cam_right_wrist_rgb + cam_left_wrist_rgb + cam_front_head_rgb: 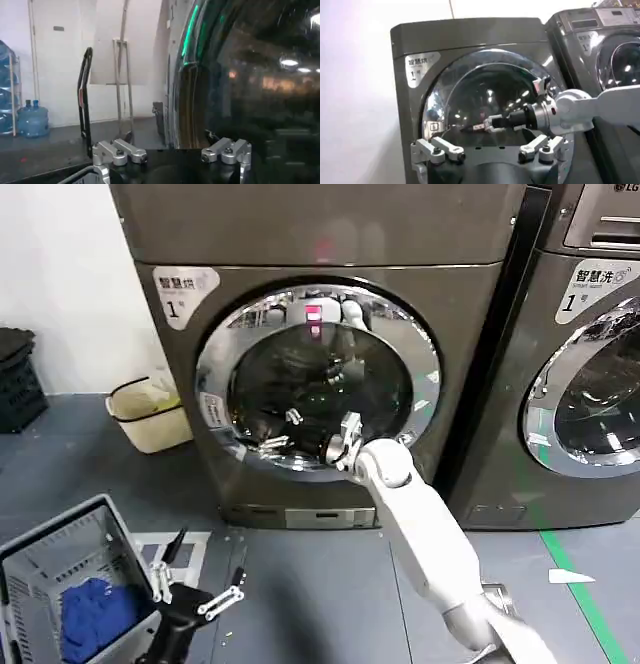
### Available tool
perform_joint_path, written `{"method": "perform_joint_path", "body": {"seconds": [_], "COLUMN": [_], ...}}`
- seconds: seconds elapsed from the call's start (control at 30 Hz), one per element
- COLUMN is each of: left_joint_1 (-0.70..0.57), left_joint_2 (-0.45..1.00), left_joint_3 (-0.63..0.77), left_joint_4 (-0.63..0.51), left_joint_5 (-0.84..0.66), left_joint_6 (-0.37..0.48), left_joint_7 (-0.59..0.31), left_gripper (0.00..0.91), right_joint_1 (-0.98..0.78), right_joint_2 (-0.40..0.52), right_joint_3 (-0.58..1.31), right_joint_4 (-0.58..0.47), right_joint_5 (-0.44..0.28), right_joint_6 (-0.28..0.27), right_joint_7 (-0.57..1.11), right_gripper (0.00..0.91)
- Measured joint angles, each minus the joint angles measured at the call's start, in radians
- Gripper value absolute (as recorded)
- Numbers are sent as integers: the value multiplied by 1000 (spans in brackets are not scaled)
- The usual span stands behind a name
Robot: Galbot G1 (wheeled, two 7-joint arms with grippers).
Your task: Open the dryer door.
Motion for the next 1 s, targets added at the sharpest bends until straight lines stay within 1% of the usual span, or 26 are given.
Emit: {"method": "perform_joint_path", "body": {"seconds": [0.37, 1.0], "left_joint_1": [4, 11], "left_joint_2": [-1, -8], "left_joint_3": [1, 4], "left_joint_4": [-4, -12], "left_joint_5": [2, 7], "left_joint_6": [-1, -1], "left_joint_7": [0, 1], "left_gripper": [907, 907], "right_joint_1": [28, 86], "right_joint_2": [36, 89], "right_joint_3": [-3, -23], "right_joint_4": [-58, -160], "right_joint_5": [-20, -31], "right_joint_6": [12, 37], "right_joint_7": [-9, -15], "right_gripper": [907, 907]}}
